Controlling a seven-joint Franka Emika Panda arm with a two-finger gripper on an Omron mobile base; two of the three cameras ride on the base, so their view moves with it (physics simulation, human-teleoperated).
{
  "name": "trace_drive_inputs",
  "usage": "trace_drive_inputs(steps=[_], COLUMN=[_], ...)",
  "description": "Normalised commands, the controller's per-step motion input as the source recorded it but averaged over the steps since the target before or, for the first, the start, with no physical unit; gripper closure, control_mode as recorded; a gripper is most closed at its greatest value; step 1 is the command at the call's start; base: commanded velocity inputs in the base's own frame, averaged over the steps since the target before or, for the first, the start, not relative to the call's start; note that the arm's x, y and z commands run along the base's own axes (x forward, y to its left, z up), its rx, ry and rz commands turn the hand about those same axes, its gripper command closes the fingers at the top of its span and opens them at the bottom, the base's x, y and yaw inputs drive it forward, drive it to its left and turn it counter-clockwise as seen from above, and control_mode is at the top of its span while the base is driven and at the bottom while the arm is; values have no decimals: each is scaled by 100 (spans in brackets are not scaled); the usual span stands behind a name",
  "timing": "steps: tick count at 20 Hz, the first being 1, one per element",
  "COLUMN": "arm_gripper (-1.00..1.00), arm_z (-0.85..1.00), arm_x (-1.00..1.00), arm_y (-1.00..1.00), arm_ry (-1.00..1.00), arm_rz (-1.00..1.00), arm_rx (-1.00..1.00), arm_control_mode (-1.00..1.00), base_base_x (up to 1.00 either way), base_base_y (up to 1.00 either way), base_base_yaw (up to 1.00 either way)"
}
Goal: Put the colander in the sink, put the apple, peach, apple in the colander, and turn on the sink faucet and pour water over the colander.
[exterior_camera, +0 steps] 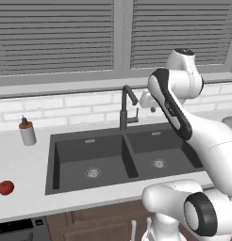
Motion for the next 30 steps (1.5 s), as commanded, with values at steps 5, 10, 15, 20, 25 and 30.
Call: trace_drive_inputs(steps=[5, 10, 15, 20, 25, 30], arm_gripper=[-100, -100, -100, -100, -100, -100], arm_z=[-8, -11, -6, -11, -19, -23], arm_x=[-14, -47, -33, -12, 0, 6], arm_y=[-2, -42, -70, -74, -84, -86], arm_ry=[0, -9, -8, 0, 1, 13], arm_rz=[0, -1, 0, 0, 0, 0], arm_rx=[-4, 0, 0, -2, -4, -2], arm_control_mode=[-100, -100, -100, -100, -100, -100], base_base_x=[0, 0, 0, 0, 0, 0], base_base_y=[0, 0, 0, 0, 0, 0], base_base_yaw=[0, 0, 0, 0, 0, 0])
